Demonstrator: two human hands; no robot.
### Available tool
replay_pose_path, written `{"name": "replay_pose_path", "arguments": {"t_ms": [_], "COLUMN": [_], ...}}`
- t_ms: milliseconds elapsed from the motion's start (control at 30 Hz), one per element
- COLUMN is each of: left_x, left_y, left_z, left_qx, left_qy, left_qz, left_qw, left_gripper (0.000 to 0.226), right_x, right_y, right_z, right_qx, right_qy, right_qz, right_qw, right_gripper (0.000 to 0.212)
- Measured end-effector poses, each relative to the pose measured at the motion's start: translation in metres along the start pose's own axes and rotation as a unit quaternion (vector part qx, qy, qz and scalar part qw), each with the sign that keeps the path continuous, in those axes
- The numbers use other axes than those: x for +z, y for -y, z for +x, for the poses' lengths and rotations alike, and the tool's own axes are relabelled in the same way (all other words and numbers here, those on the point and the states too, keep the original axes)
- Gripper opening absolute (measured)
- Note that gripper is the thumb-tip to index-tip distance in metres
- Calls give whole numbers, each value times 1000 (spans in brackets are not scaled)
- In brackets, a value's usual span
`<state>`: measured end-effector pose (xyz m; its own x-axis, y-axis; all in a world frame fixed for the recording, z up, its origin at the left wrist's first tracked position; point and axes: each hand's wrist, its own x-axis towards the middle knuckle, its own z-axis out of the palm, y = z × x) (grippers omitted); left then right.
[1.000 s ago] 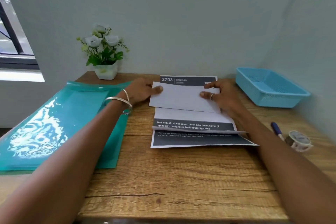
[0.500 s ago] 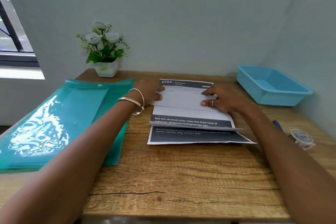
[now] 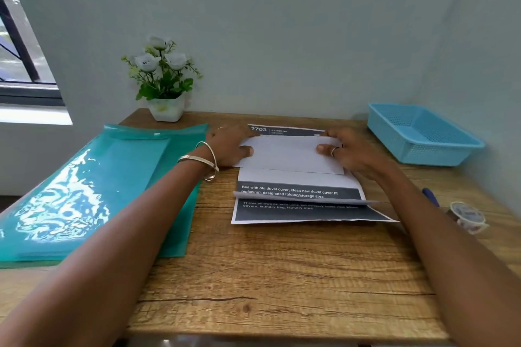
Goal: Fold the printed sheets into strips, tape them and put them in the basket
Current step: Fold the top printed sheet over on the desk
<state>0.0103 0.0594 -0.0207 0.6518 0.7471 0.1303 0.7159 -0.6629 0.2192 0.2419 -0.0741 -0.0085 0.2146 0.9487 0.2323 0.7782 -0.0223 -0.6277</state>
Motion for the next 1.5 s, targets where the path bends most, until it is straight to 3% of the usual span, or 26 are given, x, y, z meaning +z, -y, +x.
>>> {"name": "replay_pose_path", "arguments": {"t_ms": [133, 200, 267, 333, 433, 500, 567, 633, 733, 833, 933, 1167, 1400, 1500], "left_x": [1, 4, 9, 12, 14, 14, 16, 19, 25, 30, 32, 37, 25, 1], "left_y": [-13, -18, -22, -25, -30, -33, -37, -43, -57, -60, -57, -57, -54, -40], "left_z": [-2, -2, -3, -3, -3, -7, -8, -7, -8, -15, -20, -22, -23, -25], "left_qx": [-36, -44, -46, -39, -38, -30, 11, 62, 80, 55, 47, -4, -4, 13], "left_qy": [-48, -31, -8, -9, -28, -71, -114, -95, 23, 79, 85, 81, 107, 62], "left_qz": [-12, 8, 45, 88, 138, 179, 199, 141, 11, 15, 43, 72, 28, -65], "left_qw": [998, 999, 998, 995, 989, 981, 973, 983, 996, 995, 994, 994, 994, 996], "left_gripper": [35, 36, 38, 39, 35, 33, 35, 35, 36, 54, 58, 70, 77, 62], "right_x": [0, 5, 9, 12, 26, 42, 52, 53, 53, 55, 52, 29, 22, 19], "right_y": [-7, -10, -5, 11, 33, 34, 28, 23, 21, 22, 19, -2, -5, -4], "right_z": [1, 3, 4, 3, -4, -9, -11, -12, -14, -16, -17, -31, -25, -23], "right_qx": [20, 35, 37, -18, -108, -120, -107, -109, -114, -116, -89, 67, 57, 62], "right_qy": [-14, 5, 9, 3, 108, 183, 200, 187, 174, 170, 173, 172, 202, 208], "right_qz": [-28, -124, -248, -270, -231, -276, -287, -275, -265, -266, -286, -324, -321, -344], "right_qw": [999, 992, 968, 963, 961, 936, 931, 937, 942, 942, 938, 928, 924, 913], "right_gripper": [24, 27, 42, 50, 52, 57, 59, 58, 57, 57, 60, 82, 79, 84]}}
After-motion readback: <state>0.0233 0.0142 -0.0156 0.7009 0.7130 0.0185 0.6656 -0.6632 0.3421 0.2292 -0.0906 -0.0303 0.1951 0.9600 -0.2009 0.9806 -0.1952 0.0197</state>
